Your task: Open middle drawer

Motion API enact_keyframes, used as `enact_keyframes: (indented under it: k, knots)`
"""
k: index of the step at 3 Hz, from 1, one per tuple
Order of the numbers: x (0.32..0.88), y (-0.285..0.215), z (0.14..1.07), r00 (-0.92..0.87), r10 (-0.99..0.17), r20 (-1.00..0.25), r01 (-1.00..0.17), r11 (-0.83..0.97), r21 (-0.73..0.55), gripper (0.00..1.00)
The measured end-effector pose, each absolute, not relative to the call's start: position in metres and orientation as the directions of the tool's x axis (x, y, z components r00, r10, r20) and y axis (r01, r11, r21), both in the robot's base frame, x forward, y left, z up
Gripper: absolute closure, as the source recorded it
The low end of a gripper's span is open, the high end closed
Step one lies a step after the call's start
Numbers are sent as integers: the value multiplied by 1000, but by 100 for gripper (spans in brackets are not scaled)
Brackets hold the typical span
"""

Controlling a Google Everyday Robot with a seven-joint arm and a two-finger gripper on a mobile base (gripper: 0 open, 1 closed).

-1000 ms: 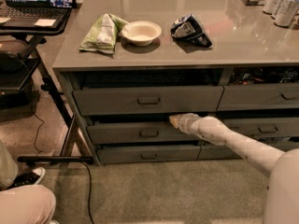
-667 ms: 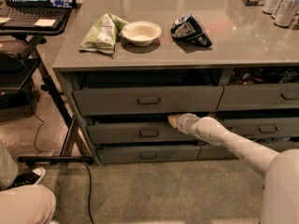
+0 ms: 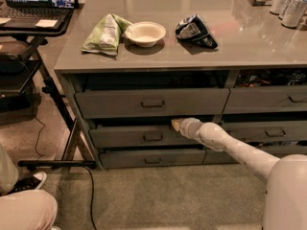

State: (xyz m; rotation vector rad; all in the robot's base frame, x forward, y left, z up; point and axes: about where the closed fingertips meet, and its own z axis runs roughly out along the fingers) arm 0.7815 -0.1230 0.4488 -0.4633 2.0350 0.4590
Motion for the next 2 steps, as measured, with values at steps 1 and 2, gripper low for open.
enact_keyframes:
  k: [1, 2]
  knots:
    - [783, -122, 442, -493, -120, -862, -481, 863, 155, 100]
    - [781, -118, 440, -524, -128, -842, -478, 863, 167, 100]
